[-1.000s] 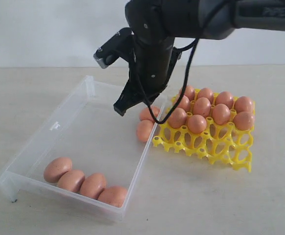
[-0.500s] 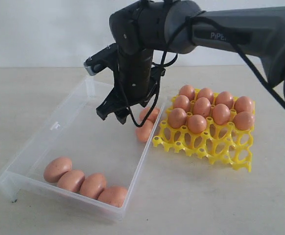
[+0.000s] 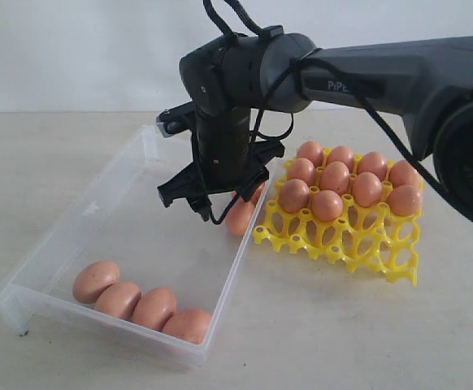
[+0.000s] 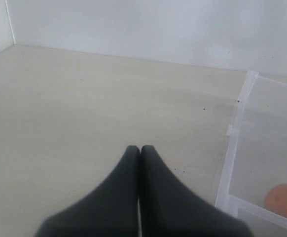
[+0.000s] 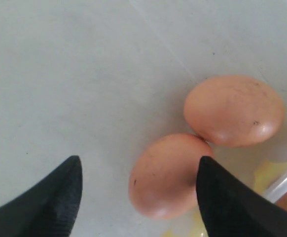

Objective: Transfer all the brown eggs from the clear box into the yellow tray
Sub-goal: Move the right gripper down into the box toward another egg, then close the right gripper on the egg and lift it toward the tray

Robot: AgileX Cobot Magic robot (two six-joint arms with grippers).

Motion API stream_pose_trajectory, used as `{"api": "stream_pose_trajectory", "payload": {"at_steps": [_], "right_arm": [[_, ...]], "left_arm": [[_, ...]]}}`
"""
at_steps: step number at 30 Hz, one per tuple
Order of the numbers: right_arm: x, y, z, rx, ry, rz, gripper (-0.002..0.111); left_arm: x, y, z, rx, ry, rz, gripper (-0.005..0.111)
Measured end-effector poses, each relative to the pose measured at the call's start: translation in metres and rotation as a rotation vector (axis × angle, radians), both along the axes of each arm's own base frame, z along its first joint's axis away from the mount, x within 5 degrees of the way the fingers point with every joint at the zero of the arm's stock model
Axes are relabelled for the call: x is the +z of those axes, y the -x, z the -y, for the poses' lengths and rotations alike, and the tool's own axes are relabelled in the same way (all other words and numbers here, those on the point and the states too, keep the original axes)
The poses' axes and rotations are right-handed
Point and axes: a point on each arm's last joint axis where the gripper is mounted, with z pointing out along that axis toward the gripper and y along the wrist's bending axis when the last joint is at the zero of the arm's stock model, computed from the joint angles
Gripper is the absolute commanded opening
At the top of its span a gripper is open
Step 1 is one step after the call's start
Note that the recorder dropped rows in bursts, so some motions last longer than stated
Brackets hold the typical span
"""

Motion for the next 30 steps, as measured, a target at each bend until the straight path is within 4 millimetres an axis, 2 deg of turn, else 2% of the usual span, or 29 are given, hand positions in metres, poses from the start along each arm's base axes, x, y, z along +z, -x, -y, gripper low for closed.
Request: {"api": "stream_pose_trajectory", "payload": {"at_steps": [3, 15, 22, 24, 25, 26, 30], "right_arm": [[-0.003, -0.001, -0.001, -0.028, -0.003, -0.007, 0.059], [-0.028, 0.0, 0.0, -0.046, 0.051, -0.062, 0.059], [-0.032, 0.001, 0.0, -0.053, 0.052, -0.091, 0.059], [-0.032, 0.002, 0.0, -0.052, 0.05, -0.094, 0.043], [-0.032, 0.002, 0.0, -0.05, 0.051, -0.094, 0.017], [-0.032, 0.002, 0.0, -0.049, 0.049, -0.097, 0.003], [-0.032, 0.002, -0.001, 0.014, 0.058, -0.098, 0.001]], "left_arm": [[0.0, 0.0, 0.0, 0.0, 0.0, 0.0, -0.004], [0.0, 0.0, 0.0, 0.0, 0.0, 0.0, -0.004], [0.0, 0.0, 0.0, 0.0, 0.0, 0.0, -0.004], [0.0, 0.0, 0.0, 0.0, 0.0, 0.0, -0.004], [0.0, 0.0, 0.0, 0.0, 0.0, 0.0, -0.004], [0.0, 0.0, 0.0, 0.0, 0.0, 0.0, -0.004], [0.0, 0.0, 0.0, 0.0, 0.0, 0.0, -0.004]]}}
